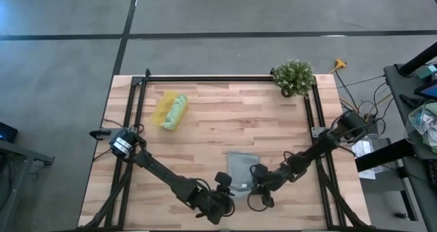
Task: Roll microfiber towels into tight, uniform cylinder then place into a basket
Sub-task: Roll the gray towel
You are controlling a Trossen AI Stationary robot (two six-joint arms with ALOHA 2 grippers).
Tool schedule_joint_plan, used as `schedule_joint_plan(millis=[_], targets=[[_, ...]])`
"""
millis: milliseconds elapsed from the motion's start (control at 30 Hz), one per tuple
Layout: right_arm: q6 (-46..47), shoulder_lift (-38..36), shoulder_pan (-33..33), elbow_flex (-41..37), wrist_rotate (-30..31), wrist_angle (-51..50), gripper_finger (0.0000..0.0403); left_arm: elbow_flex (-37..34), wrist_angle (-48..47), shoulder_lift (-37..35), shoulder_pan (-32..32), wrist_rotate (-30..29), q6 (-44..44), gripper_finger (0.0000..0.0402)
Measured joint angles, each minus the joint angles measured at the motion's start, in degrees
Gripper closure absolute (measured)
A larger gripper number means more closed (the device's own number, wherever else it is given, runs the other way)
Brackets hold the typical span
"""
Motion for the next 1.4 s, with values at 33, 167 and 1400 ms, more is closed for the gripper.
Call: schedule_joint_plan(millis=[33, 167, 1400], targets=[[0.6, 0.0, -0.2, -0.6, -0.2, 0.9, 0.0394, 0.0, 0.0, 0.0, 0.0, 0.0, 2.4, 0.0290], [2.6, -0.2, -0.6, -3.2, -1.3, 5.2, 0.0394, 0.0, 0.4, 0.0, -0.9, 0.5, 13.9, 0.0290], [6.8, -0.3, -2.3, -4.0, -7.0, 9.0, 0.0394, 0.0, 1.6, 7.1, 2.3, -17.1, 7.0, 0.0290]])
